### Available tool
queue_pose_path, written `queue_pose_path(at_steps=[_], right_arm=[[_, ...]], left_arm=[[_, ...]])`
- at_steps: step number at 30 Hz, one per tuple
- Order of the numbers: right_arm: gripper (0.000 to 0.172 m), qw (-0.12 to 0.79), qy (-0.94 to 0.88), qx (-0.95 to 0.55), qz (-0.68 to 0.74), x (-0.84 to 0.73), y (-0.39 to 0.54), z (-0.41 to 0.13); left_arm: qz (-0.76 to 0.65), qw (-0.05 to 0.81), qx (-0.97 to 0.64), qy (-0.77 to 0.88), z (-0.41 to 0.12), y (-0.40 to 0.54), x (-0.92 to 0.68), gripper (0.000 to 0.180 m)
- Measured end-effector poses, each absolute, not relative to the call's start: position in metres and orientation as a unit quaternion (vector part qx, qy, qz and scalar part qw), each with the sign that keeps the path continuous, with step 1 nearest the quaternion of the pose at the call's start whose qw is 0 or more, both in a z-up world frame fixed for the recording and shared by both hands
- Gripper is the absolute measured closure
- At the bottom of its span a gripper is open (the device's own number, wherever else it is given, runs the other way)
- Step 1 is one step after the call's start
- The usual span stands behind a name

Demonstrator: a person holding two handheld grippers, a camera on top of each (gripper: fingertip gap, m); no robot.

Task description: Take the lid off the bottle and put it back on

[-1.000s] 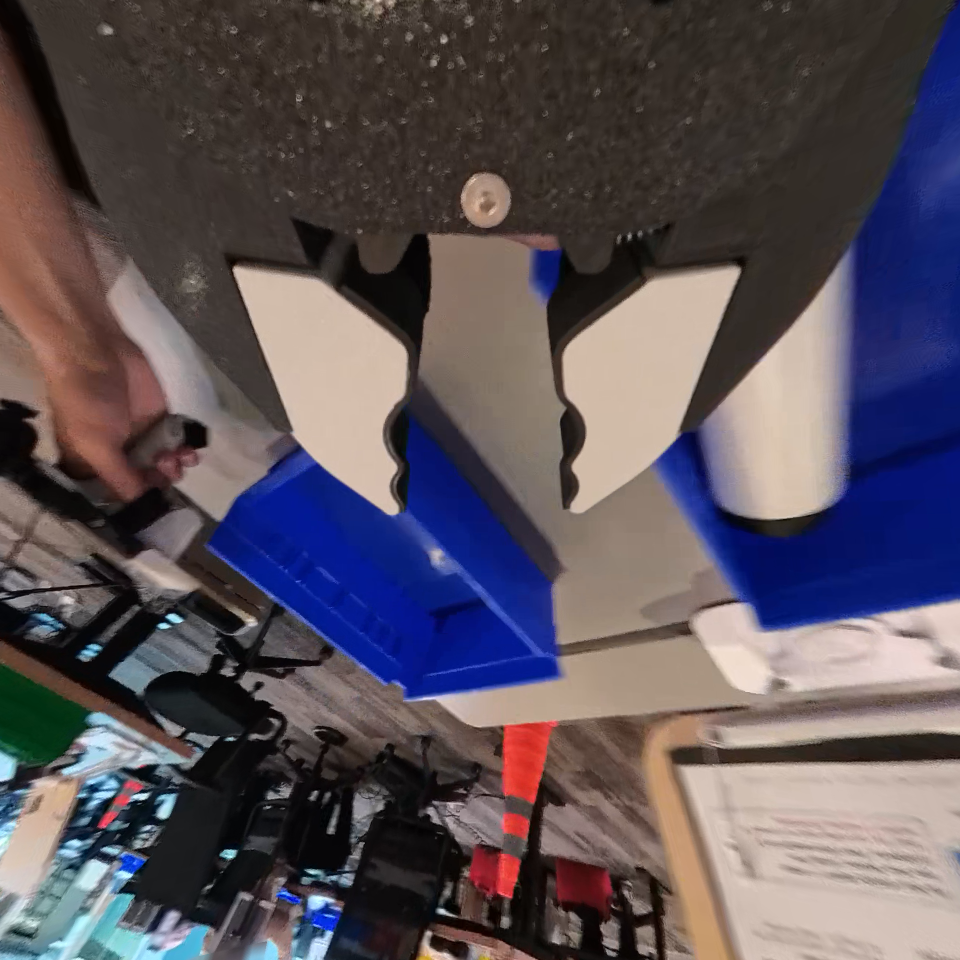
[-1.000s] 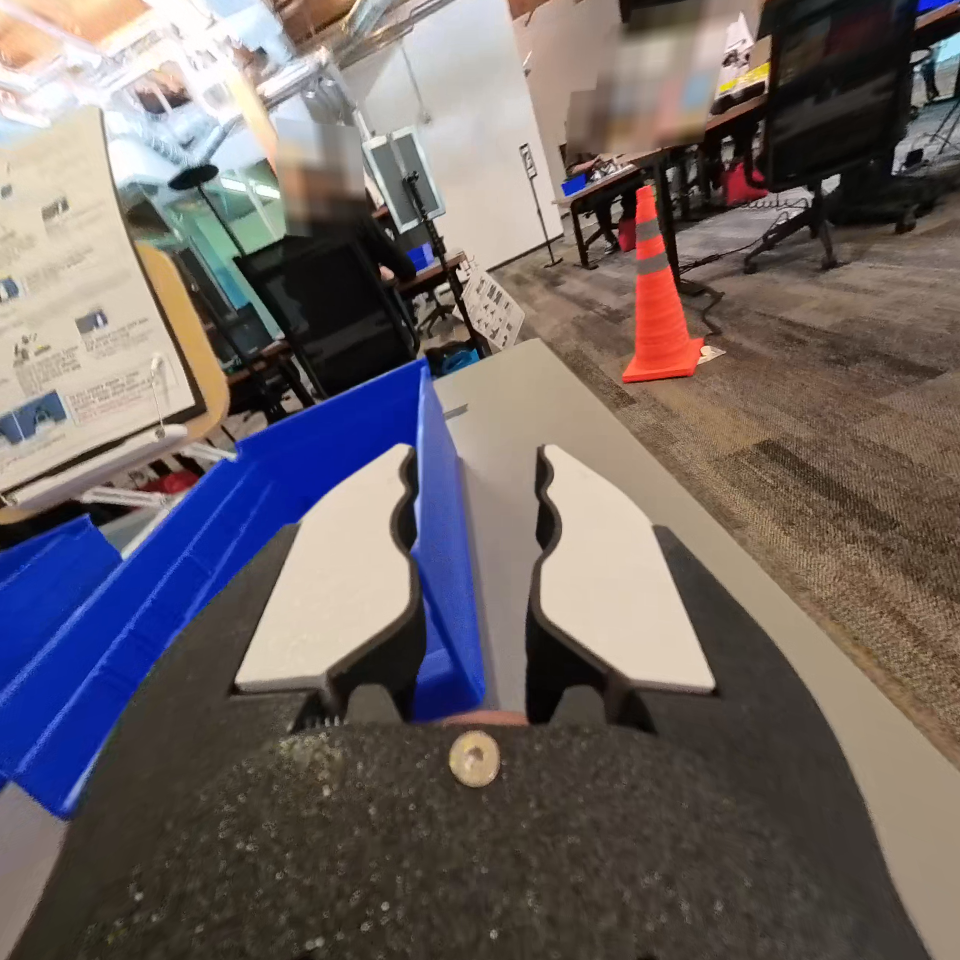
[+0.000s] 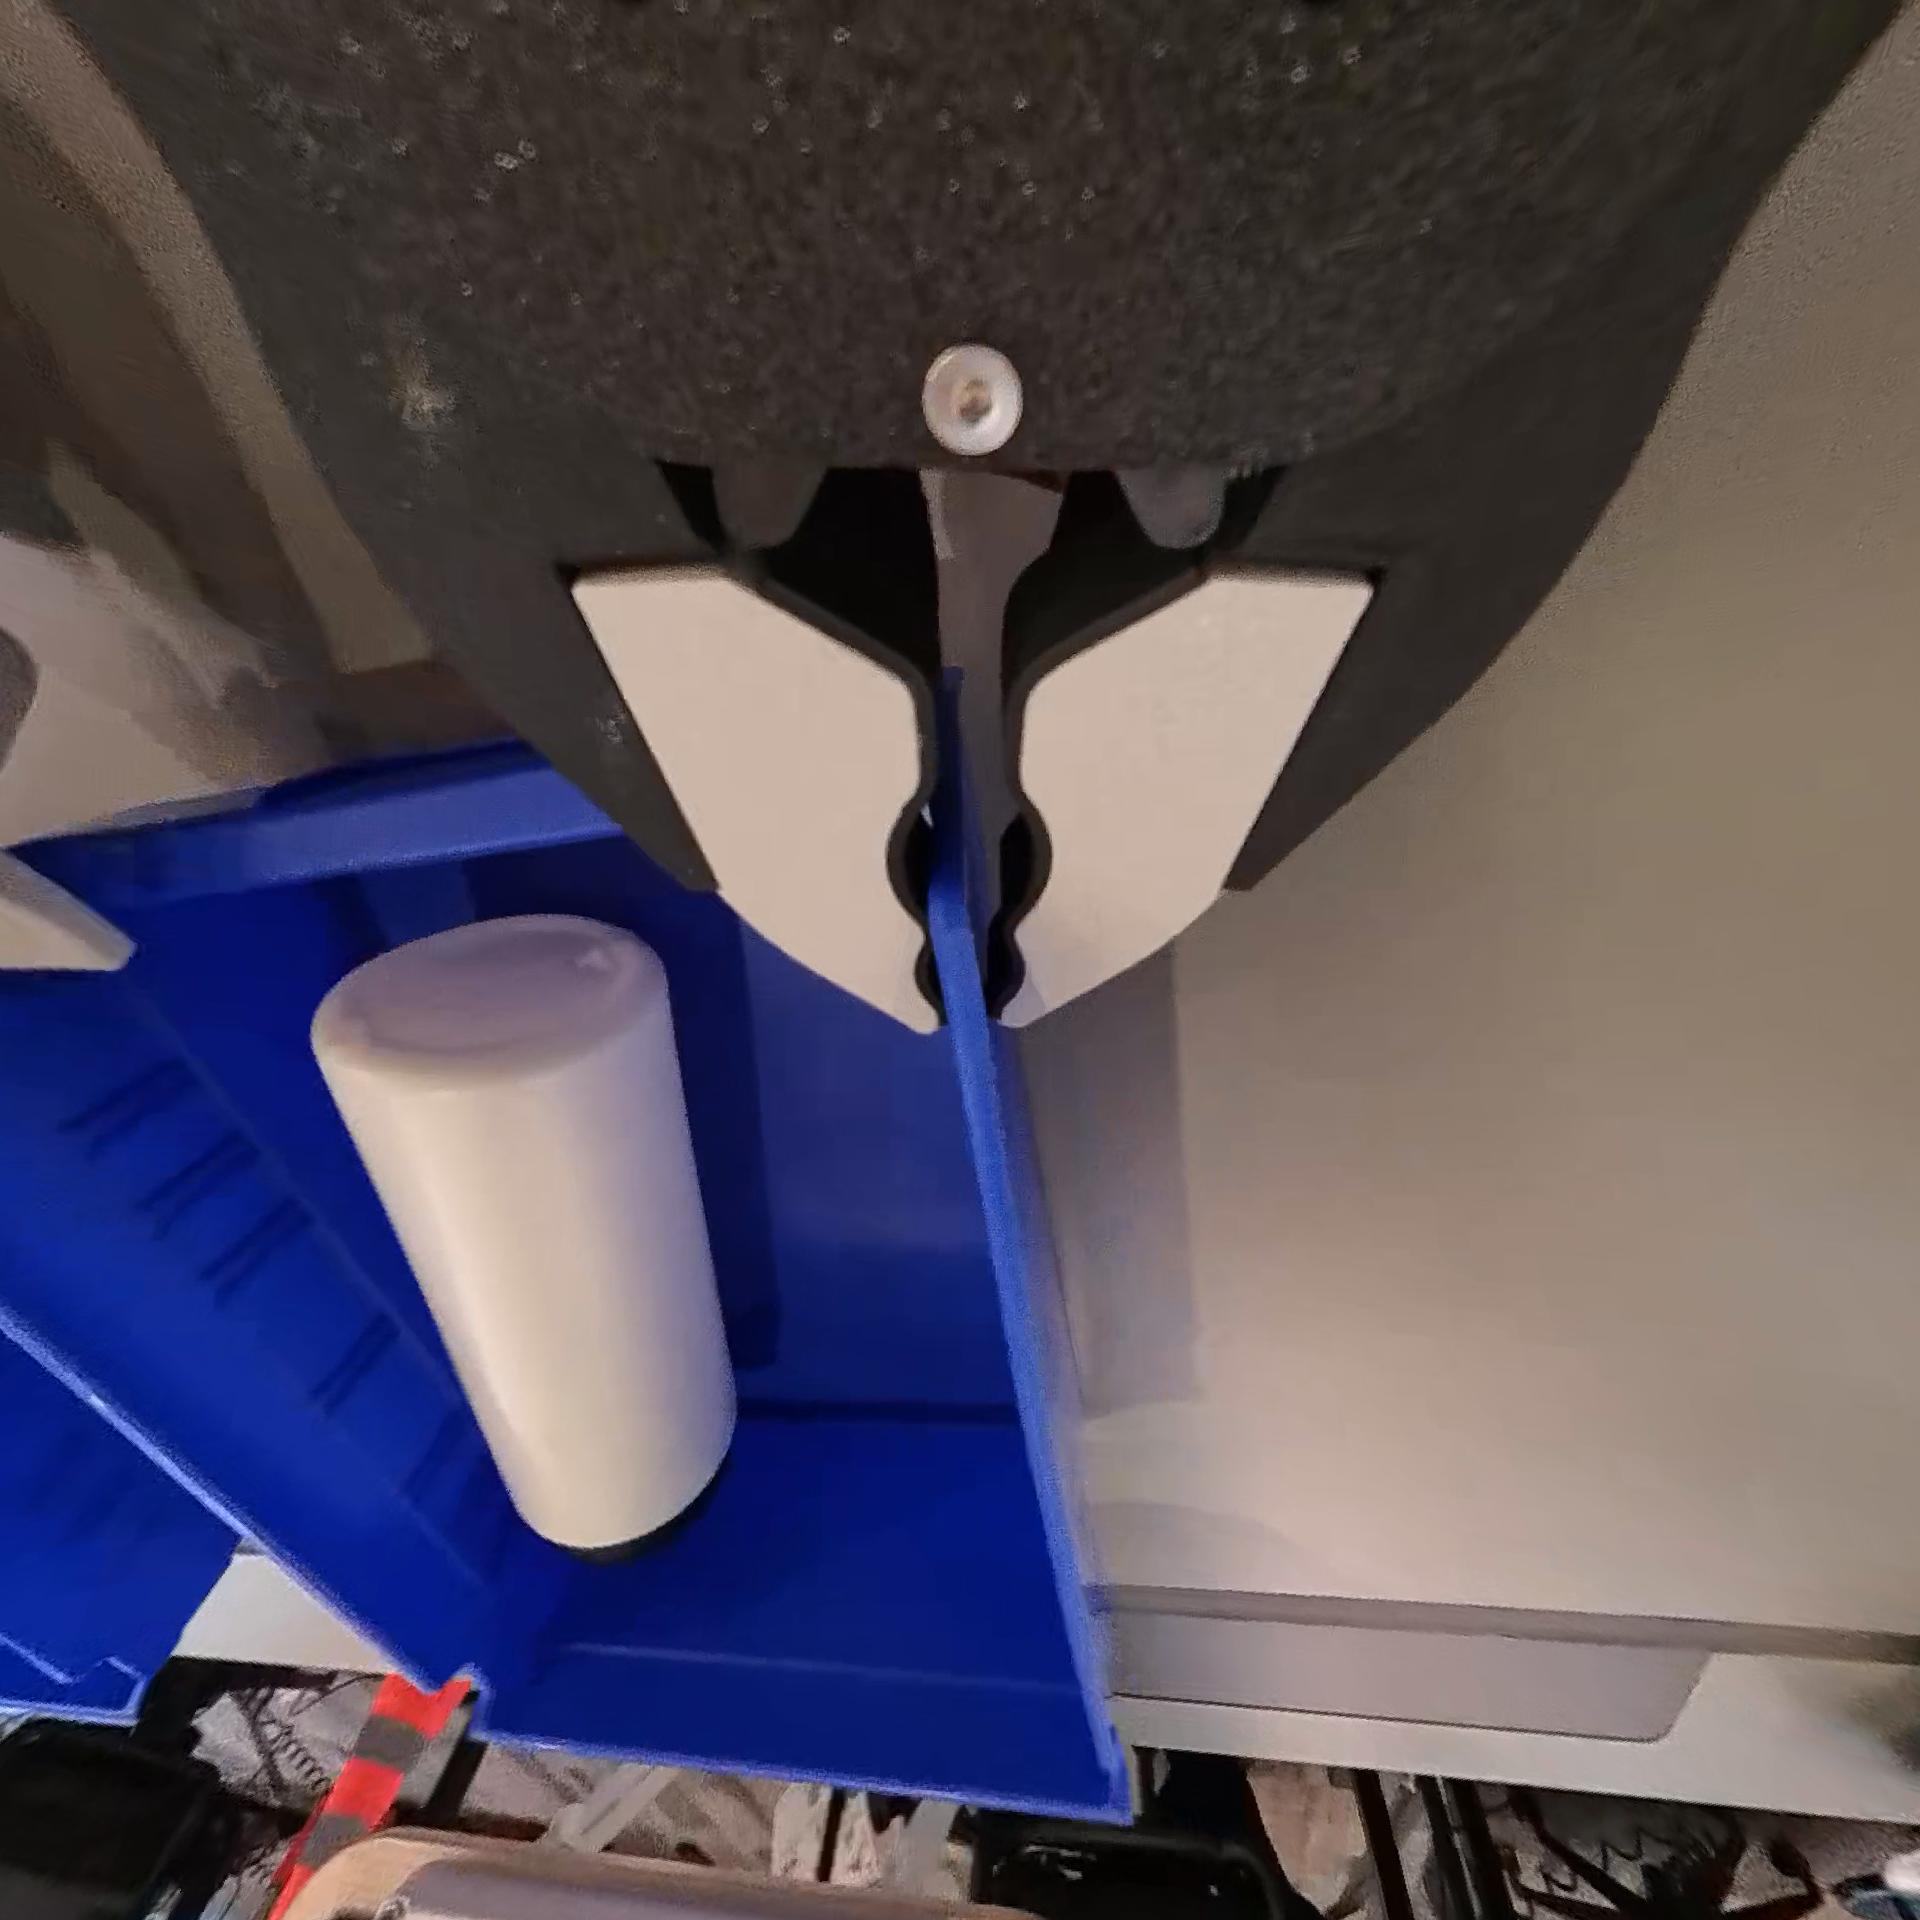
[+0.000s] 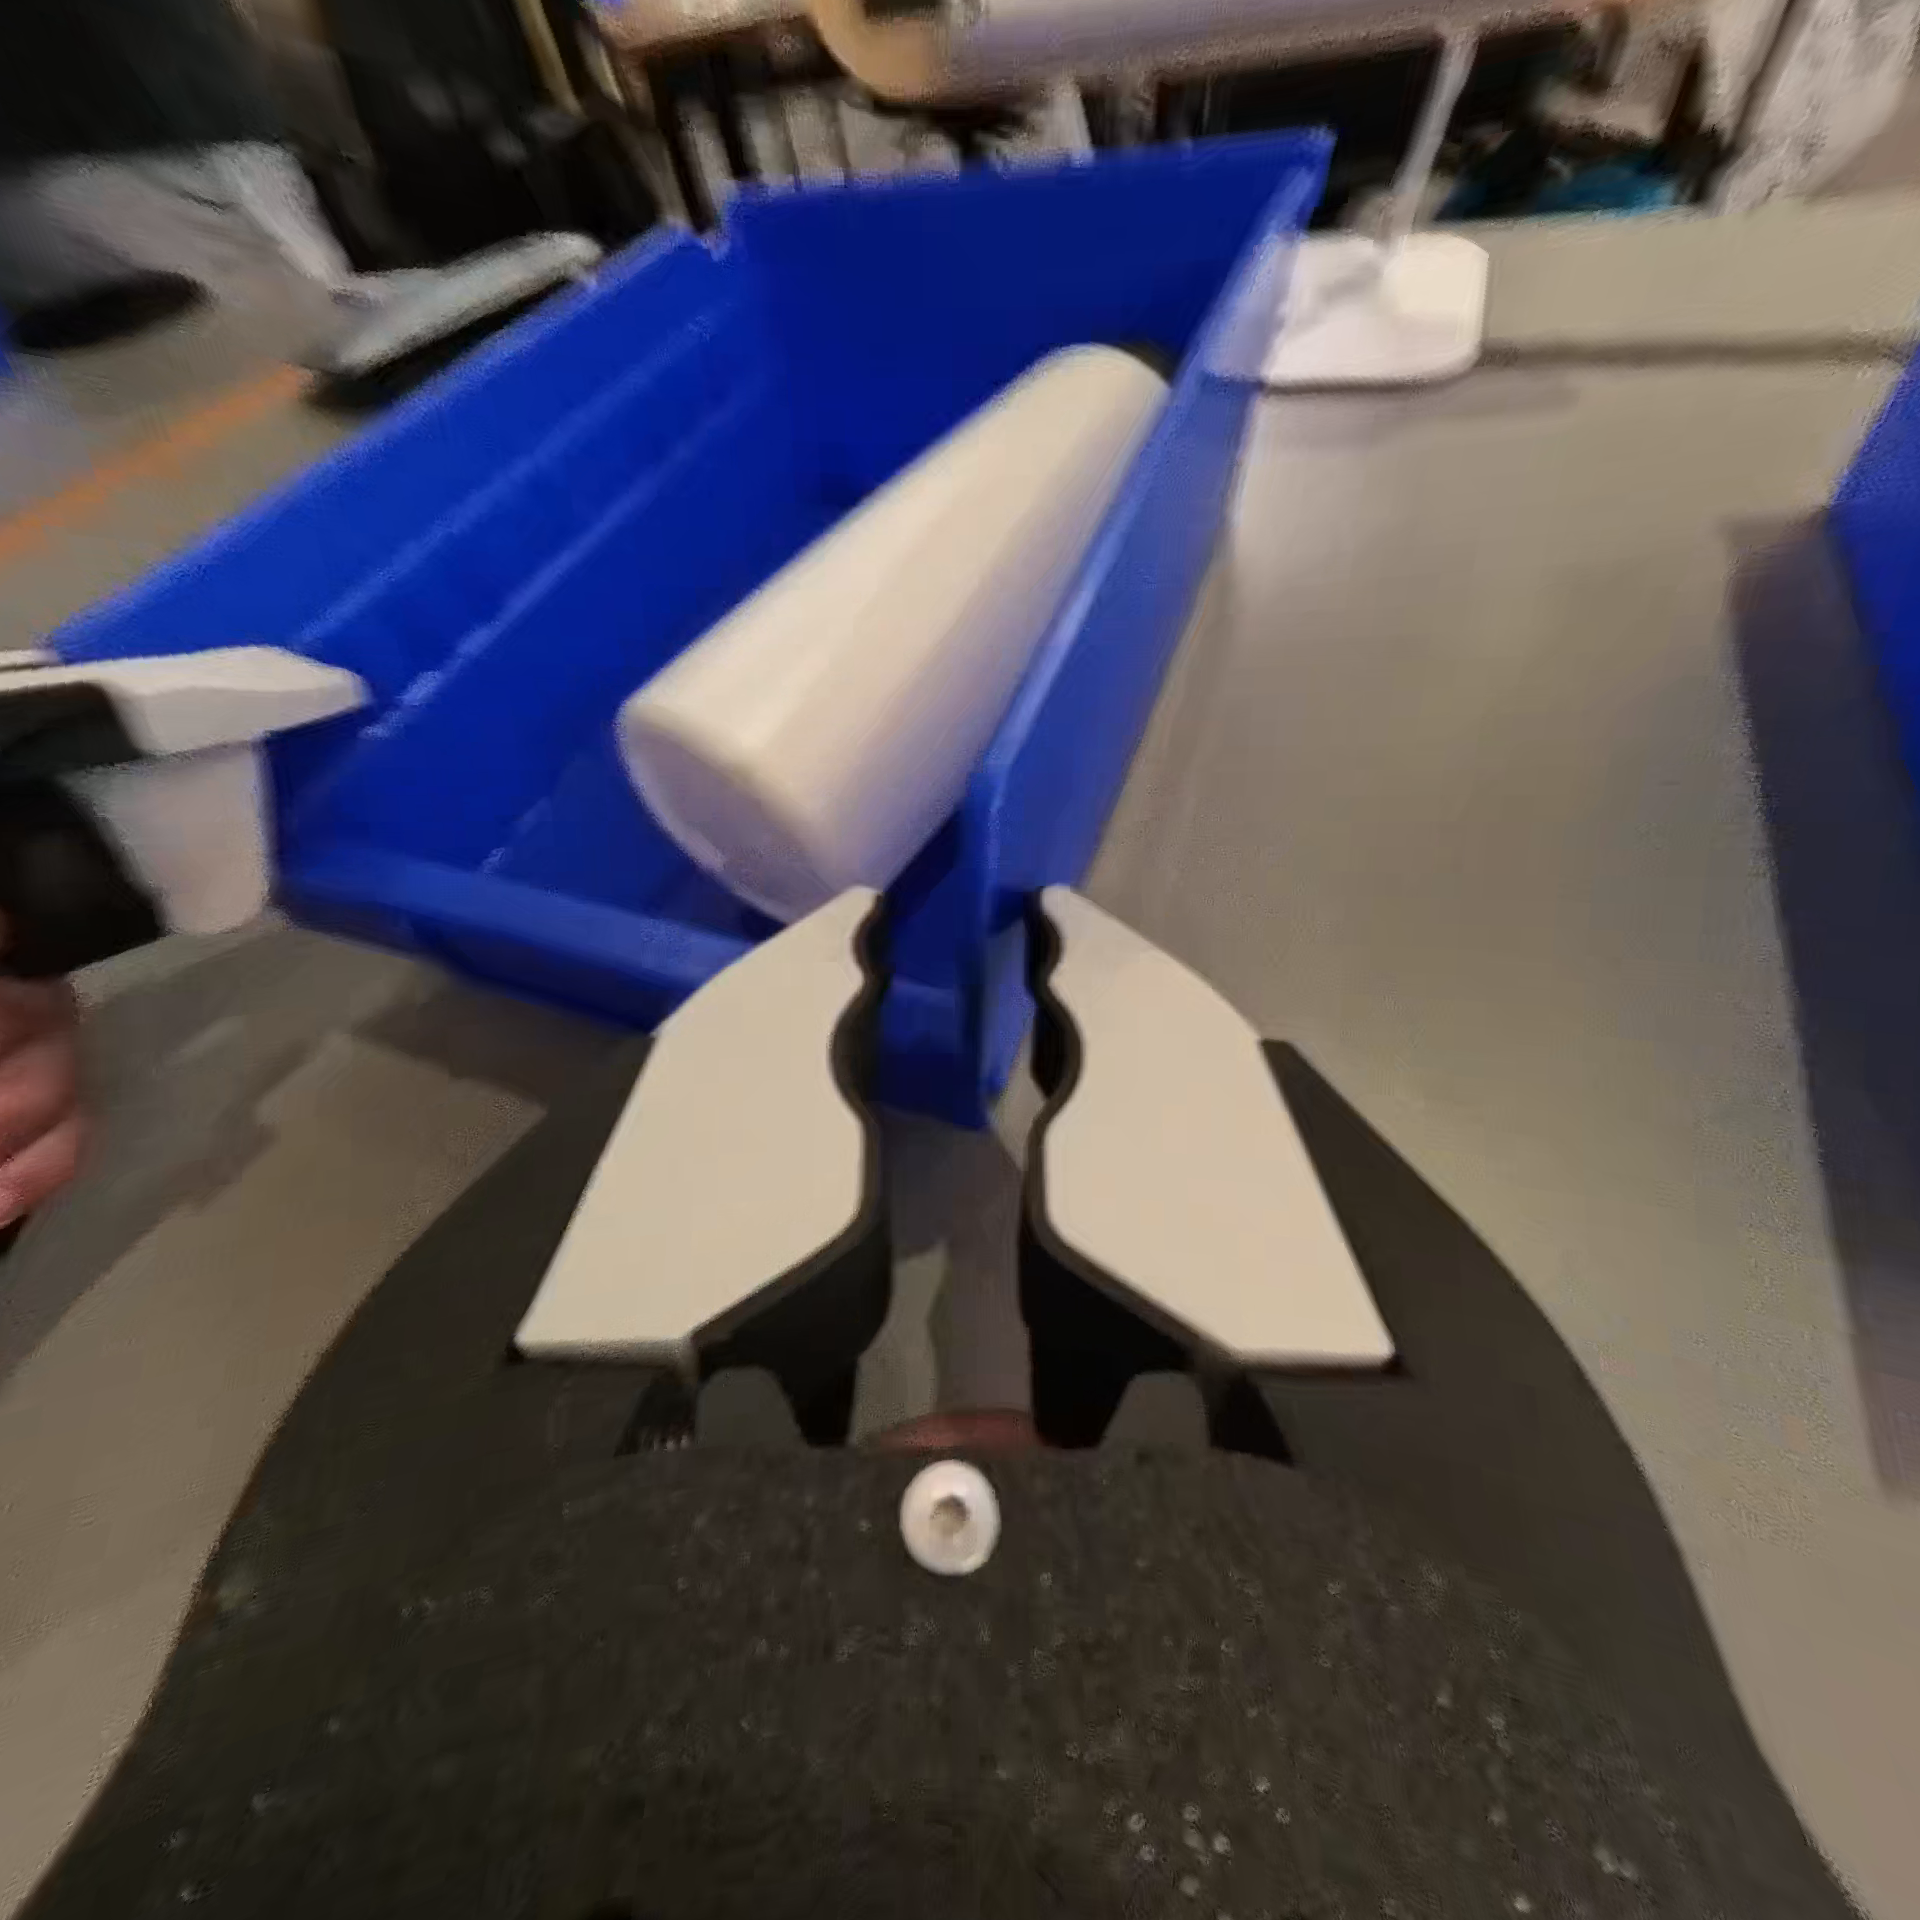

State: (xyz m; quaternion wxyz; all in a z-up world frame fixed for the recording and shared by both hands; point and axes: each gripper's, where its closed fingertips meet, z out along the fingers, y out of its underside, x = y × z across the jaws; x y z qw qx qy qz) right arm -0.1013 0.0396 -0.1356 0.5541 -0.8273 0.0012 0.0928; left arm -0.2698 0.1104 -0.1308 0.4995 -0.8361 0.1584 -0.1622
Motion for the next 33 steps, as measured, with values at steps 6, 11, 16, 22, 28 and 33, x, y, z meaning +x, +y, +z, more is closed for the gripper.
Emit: queue_pose_path(at_steps=[6,11,16,22,28,33], right_arm=[[0.166,0.536,0.021,-0.844,0.001,-0.104,0.050,-0.138],[0.167,0.554,0.037,-0.832,-0.008,-0.142,0.068,-0.130],[0.167,0.556,-0.016,-0.831,-0.008,-0.214,0.100,-0.121],[0.166,0.530,-0.067,-0.845,0.026,-0.290,0.139,-0.128],[0.162,0.538,-0.062,-0.835,0.097,-0.328,0.148,-0.137],[0.160,0.524,-0.039,-0.839,0.143,-0.332,0.149,-0.138]], left_arm=[[-0.121,0.509,-0.838,0.154,-0.129,0.118,-0.284,0.178],[-0.096,0.525,-0.835,0.134,-0.124,0.134,-0.328,0.179],[-0.078,0.557,-0.823,0.077,-0.109,0.157,-0.404,0.179],[-0.073,0.534,-0.841,0.055,-0.120,0.182,-0.479,0.179],[-0.098,0.527,-0.837,0.111,-0.128,0.199,-0.509,0.178],[-0.129,0.537,-0.829,0.082,-0.127,0.201,-0.510,0.177]])
